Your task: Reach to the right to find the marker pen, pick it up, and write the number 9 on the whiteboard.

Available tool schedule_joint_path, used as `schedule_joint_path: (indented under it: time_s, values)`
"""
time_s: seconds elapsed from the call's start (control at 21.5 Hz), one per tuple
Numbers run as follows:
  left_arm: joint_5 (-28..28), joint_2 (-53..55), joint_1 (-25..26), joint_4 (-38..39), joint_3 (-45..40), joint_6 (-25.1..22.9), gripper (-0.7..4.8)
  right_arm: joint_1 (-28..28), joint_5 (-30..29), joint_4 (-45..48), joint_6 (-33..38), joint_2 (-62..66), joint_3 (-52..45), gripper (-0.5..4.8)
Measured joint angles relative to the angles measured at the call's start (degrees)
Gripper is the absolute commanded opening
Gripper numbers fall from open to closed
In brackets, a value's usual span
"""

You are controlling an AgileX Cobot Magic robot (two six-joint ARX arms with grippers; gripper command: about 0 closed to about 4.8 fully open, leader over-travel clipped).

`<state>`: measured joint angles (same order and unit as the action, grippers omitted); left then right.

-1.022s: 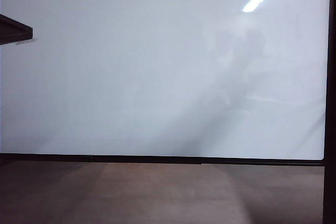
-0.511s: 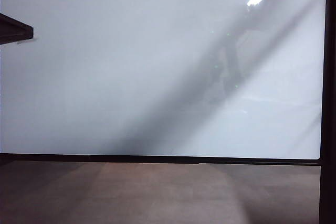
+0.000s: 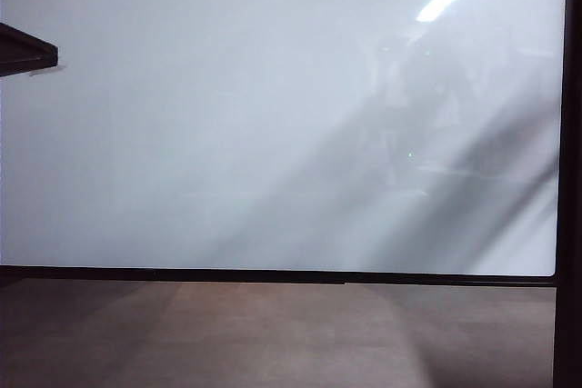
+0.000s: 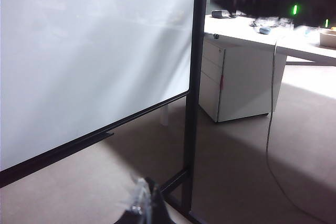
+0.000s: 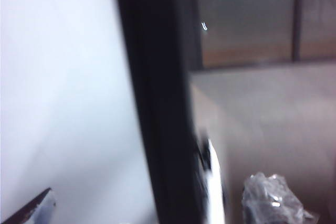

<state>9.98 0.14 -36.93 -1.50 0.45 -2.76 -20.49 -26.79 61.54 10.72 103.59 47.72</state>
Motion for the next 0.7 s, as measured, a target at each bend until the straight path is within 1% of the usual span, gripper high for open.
schedule_joint_path:
  time_s: [0.14, 0.37, 0.46, 0.7]
  values:
    - [0.00, 0.00, 0.00, 0.00, 0.00, 0.00, -0.05, -0.35, 0.39, 4.96, -0.02, 5.99, -0.24, 4.79]
    - [0.00, 0.00, 0.00, 0.00, 0.00, 0.00, -0.05, -0.59, 3.43, 11.28, 0.02, 10.67, -0.15, 4.79]
    - [0.00, 0.00, 0.00, 0.00, 0.00, 0.00, -0.05, -0.57, 4.44, 12.33, 0.00, 12.22, 0.37, 4.79]
    - [0.00, 0.02, 0.00, 0.00, 0.00, 0.00, -0.05, -0.57, 4.68, 12.48, 0.00, 15.06, 3.39, 4.79]
